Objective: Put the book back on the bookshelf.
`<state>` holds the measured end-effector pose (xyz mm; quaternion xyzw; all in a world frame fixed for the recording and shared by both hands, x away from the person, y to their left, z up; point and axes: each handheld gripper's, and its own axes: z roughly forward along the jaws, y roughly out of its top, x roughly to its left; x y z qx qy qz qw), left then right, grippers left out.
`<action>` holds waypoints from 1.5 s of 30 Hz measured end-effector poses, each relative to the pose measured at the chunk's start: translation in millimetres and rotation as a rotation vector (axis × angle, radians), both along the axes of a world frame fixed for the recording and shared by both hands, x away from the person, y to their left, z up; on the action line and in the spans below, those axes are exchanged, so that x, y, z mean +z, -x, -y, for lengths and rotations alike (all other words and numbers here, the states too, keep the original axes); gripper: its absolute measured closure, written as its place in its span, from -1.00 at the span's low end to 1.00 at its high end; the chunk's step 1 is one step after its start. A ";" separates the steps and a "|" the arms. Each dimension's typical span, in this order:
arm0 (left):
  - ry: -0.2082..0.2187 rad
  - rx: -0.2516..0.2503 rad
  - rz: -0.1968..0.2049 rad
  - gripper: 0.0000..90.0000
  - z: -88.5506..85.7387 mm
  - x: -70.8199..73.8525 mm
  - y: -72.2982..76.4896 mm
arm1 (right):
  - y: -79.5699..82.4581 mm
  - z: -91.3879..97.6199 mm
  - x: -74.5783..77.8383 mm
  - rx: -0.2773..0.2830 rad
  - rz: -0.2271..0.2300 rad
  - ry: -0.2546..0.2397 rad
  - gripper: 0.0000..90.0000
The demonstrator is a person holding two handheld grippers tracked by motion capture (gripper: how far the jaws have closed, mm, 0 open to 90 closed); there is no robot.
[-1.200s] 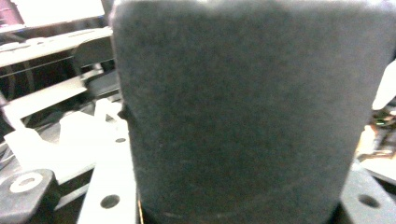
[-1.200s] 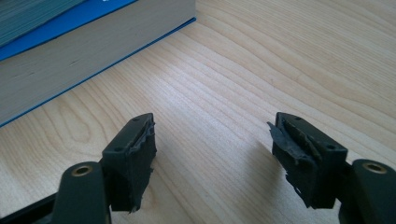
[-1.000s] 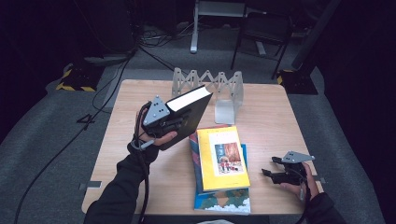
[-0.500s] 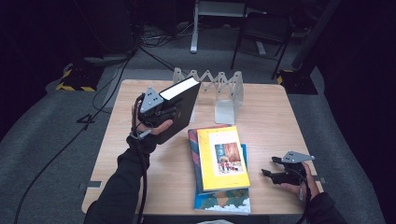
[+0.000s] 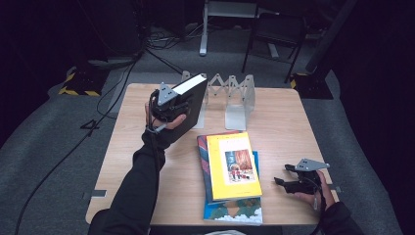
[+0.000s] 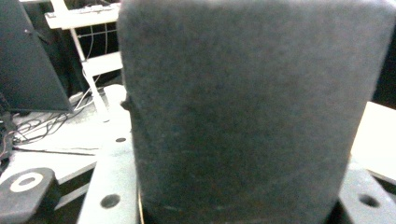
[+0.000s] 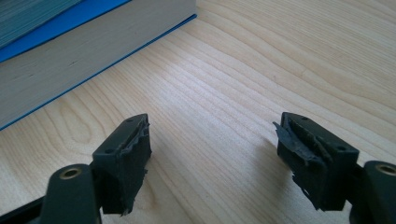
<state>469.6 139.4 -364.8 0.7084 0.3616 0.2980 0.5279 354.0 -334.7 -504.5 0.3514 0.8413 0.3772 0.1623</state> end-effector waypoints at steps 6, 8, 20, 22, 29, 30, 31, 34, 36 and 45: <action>-0.034 0.048 -0.002 0.15 5.7 -10.2 -7.1 | 0.1 -0.1 0.0 0.000 -0.001 0.000 -0.42; -0.029 0.067 -0.001 0.15 5.2 -14.0 -8.8 | 0.1 -0.1 0.0 0.000 -0.001 0.000 -0.43; 0.003 0.073 -0.002 0.14 0.3 -25.7 -3.5 | 0.2 -0.2 0.0 0.000 -0.003 0.000 -0.43; 0.013 0.073 -0.003 0.13 -3.5 -27.5 -0.6 | 0.1 -0.1 0.0 0.001 -0.001 0.000 -0.43; 0.016 0.057 -0.031 0.12 -17.7 -31.4 7.7 | 0.1 -0.2 -0.1 0.000 -0.001 -0.001 -0.43; 0.009 0.050 -0.035 0.11 -18.9 -32.4 9.3 | 0.1 -0.2 -0.1 0.000 -0.002 -0.001 -0.43; 0.010 0.052 -0.038 0.11 -19.7 -33.9 11.5 | 0.0 -0.2 -0.1 0.000 -0.002 -0.001 -0.43; 0.011 0.053 -0.040 0.10 -21.1 -35.9 15.3 | 0.1 -0.2 -0.1 0.000 -0.002 -0.001 -0.44; 0.006 0.054 -0.039 0.09 -20.5 -36.3 17.4 | 0.1 -0.2 -0.1 -0.001 -0.001 -0.001 -0.44; 0.013 0.094 -0.021 0.07 -16.3 -38.3 19.9 | 0.0 -0.2 -0.1 -0.001 -0.002 -0.001 -0.44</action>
